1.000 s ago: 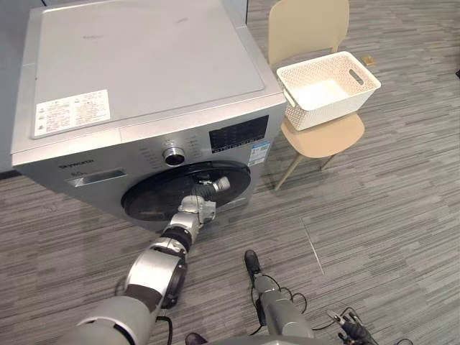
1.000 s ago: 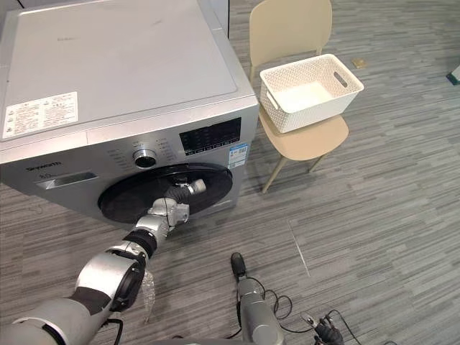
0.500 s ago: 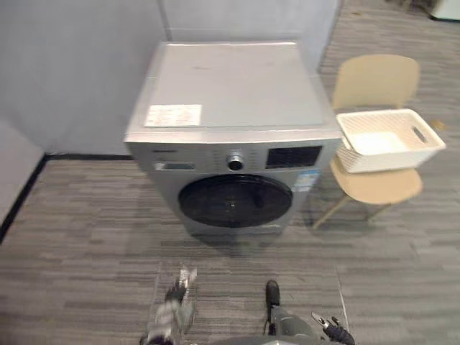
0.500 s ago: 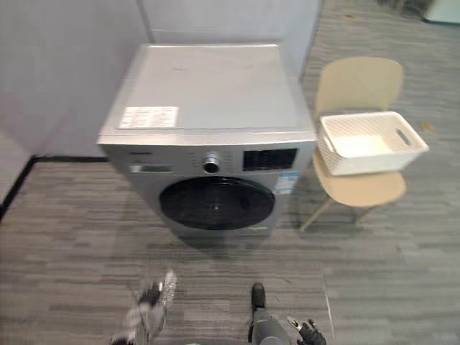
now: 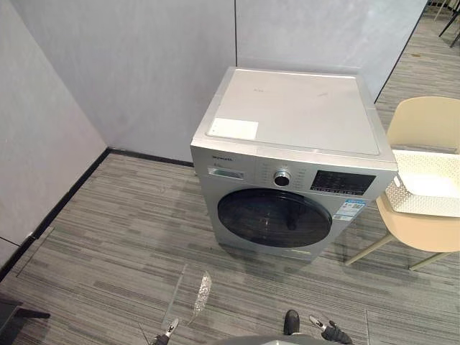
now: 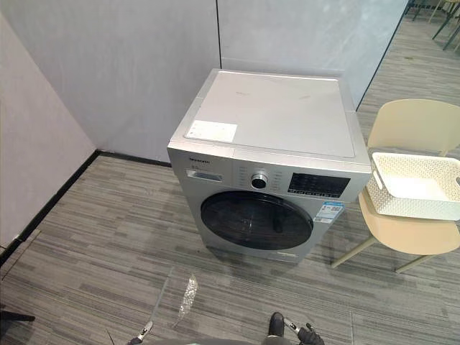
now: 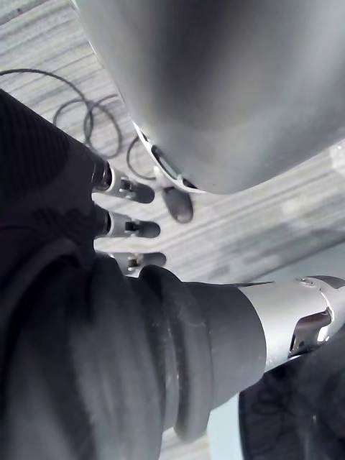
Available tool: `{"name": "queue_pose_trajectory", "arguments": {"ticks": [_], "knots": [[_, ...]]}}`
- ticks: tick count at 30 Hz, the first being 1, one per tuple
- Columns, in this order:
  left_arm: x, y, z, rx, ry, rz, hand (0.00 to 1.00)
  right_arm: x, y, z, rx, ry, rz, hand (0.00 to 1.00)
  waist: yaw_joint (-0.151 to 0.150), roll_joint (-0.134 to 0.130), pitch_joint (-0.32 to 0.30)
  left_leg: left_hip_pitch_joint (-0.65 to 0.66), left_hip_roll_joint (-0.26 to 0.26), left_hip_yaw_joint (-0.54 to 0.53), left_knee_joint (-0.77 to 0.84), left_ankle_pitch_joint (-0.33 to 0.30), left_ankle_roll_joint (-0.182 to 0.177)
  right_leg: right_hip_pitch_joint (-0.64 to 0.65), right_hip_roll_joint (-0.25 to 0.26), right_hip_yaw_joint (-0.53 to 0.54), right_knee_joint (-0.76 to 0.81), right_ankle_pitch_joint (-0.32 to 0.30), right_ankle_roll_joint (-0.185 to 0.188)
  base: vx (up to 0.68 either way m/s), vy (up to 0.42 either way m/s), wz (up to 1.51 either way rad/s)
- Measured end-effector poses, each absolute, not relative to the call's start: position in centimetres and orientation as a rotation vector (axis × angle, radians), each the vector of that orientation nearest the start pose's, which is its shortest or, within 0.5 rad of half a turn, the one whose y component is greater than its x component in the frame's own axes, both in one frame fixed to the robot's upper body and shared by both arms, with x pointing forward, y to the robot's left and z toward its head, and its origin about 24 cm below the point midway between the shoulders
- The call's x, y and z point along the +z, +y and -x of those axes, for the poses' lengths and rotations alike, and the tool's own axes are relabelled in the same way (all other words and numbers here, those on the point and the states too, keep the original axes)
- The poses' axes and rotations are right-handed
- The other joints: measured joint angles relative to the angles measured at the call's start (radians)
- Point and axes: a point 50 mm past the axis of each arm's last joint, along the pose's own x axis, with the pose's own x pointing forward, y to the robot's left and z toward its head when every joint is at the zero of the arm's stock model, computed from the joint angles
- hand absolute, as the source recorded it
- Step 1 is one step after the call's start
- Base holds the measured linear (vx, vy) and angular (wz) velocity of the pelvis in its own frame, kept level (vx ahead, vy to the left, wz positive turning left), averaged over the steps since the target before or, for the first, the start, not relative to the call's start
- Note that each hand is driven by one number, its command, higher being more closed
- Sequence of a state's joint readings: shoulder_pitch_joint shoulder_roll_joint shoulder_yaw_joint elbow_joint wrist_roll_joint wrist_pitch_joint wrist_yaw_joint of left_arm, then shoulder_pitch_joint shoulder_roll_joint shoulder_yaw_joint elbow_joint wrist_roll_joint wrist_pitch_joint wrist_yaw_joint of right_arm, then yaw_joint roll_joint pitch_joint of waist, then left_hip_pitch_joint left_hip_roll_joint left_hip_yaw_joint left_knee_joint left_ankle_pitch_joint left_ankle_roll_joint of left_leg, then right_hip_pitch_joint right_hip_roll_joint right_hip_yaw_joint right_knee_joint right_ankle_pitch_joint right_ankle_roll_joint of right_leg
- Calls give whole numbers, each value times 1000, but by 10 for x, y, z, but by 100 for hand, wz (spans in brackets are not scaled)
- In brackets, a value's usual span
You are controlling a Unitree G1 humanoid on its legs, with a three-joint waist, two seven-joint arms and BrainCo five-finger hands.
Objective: Pick up the laundry basket with both hands and put the clothes into the washing machine.
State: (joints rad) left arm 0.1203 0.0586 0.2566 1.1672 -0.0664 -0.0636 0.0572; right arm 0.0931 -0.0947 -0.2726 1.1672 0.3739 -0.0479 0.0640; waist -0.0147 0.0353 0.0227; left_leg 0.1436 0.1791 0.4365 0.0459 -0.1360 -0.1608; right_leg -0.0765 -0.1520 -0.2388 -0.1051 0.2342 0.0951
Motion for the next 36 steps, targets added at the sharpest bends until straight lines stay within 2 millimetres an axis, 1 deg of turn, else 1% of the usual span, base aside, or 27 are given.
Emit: {"name": "queue_pose_trajectory", "arguments": {"ticks": [4,7,10,13,14,15,16,17,18,19,20,21,22,23,24,25,26,27,28,29,30,31,32,33,34,35,36], "knots": [[-168,191,-83,217,1151,10,0,-169,-220,-58,-477,1157,-366,0,-2,-4,3,25,-7,-25,7,-8,13,41,-11,-9,0,-8,10,-54,-10,14],[-168,178,-88,157,1143,-1,0,-169,-220,-58,-465,1166,-358,0,-16,-6,4,27,-7,-29,7,-10,15,47,-13,-14,0,-15,16,-52,-21,3],[-168,179,-88,158,1145,-4,0,-170,-221,-48,-478,1188,-355,0,-27,-4,11,29,1,-60,15,-10,15,67,-9,-35,5,-25,11,-8,-34,22],[-168,186,-82,219,1152,29,0,-169,-223,-51,-462,1189,-336,0,-24,15,34,26,57,-69,84,-34,-7,92,24,-34,28,-62,0,8,-63,11],[-168,194,-78,270,1154,48,0,-169,-222,-55,-439,1186,-320,0,-25,18,51,16,97,-78,167,-49,-27,92,52,-20,69,-112,-6,-3,-141,-4],[-167,207,-73,344,1146,74,0,-170,-218,-54,-417,1194,-312,0,-18,0,61,-51,142,-107,339,-44,-24,89,68,-6,97,-145,-10,-30,-146,-11],[-166,215,-71,387,1139,87,0,-170,-218,-55,-407,1195,-306,0,-16,-2,64,-97,169,-124,440,-27,1,93,77,-8,110,-157,-22,-9,-234,-31],[-167,220,-60,445,1158,124,0,-168,-223,-60,-393,1183,-281,0,5,15,89,-199,239,-166,668,47,118,78,99,-9,246,-214,-56,6,-202,-26],[-167,223,-54,470,1170,135,0,-168,-223,-61,-387,1183,-274,0,5,7,102,-221,242,-184,730,95,146,68,92,-4,296,-253,-70,9,-188,-15],[-168,227,-43,510,1197,155,0,-168,-223,-57,-388,1194,-270,0,3,-6,113,-242,242,-218,779,183,122,80,80,-4,316,-297,-50,-13,-117,1],[-170,222,-30,536,1232,189,0,-169,-221,-52,-392,1202,-277,0,6,-8,113,-260,226,-227,788,270,113,114,72,1,262,-350,-19,6,-127,6],[-171,218,-26,544,1243,210,0,-169,-222,-53,-393,1199,-277,0,8,-20,107,-286,210,-217,800,249,116,121,66,-1,225,-350,-19,55,-151,21],[-172,213,-26,557,1244,244,0,-169,-223,-54,-396,1199,-276,0,5,-17,111,-346,161,-172,808,159,105,127,52,-7,150,-349,-18,89,-132,37],[-173,211,-24,570,1247,259,0,-167,-227,-58,-398,1191,-269,0,19,-1,119,-382,125,-115,757,100,104,122,51,-11,139,-335,-26,91,-120,41],[-173,211,-25,576,1242,262,0,-167,-227,-62,-402,1183,-275,0,24,-2,129,-385,109,-81,723,83,84,103,42,-13,164,-335,-34,8,-56,49],[-173,210,-28,579,1238,269,0,-166,-230,-65,-409,1171,-274,0,26,26,142,-370,101,-35,609,78,76,97,57,-43,177,-323,-25,-22,-9,44],[-174,205,-24,576,1248,278,0,-164,-232,-71,-402,1160,-260,0,31,37,137,-320,93,52,448,77,78,101,78,-62,159,-324,-25,-31,20,37],[-174,204,-22,577,1255,281,0,-163,-231,-77,-390,1143,-255,0,32,37,137,-301,85,81,377,70,90,103,90,-64,141,-324,-25,47,14,-6],[-176,192,-17,565,1283,307,0,-157,-237,-99,-372,1087,-228,0,56,103,105,-313,108,78,228,56,158,63,165,-73,217,-341,-47,31,0,-16],[-176,193,-21,558,1277,301,0,-157,-230,-108,-357,1072,-236,0,57,71,105,-324,93,80,231,53,157,13,124,-59,366,-369,-68,44,9,43],[-171,222,-24,594,1239,235,0,-159,-206,-116,-322,1064,-280,0,28,-50,106,-306,-25,73,209,64,153,28,11,-59,458,-543,-47,52,-11,58],[-171,222,-24,594,1239,235,0,-159,-206,-116,-322,1064,-280,0,28,-50,106,-306,-25,73,209,64,153,28,11,-59,458,-543,-47,102,0,98],[-171,218,-32,586,1231,232,0,-161,-205,-113,-325,1079,-280,0,41,-43,103,-283,-41,24,199,69,163,77,8,-71,426,-561,-15,166,45,36],[-172,215,-28,588,1240,238,0,-161,-204,-113,-316,1078,-277,0,60,-46,85,-245,-69,18,151,69,164,106,-3,-75,394,-557,-4,184,105,46],[-172,216,-29,577,1240,225,0,-161,-201,-114,-308,1074,-281,0,60,-49,84,-233,-92,14,142,69,165,125,-19,-85,387,-560,13,262,170,31],[-171,217,-30,549,1241,195,0,-162,-197,-111,-313,1077,-303,0,56,-58,71,-201,-131,-12,114,62,175,164,-55,-117,384,-560,58,320,142,65],[-171,215,-34,516,1238,171,0,-164,-195,-102,-315,1095,-307,0,55,-66,54,-188,-168,-43,87,53,189,152,-88,-110,506,-516,84,339,132,82]]}}
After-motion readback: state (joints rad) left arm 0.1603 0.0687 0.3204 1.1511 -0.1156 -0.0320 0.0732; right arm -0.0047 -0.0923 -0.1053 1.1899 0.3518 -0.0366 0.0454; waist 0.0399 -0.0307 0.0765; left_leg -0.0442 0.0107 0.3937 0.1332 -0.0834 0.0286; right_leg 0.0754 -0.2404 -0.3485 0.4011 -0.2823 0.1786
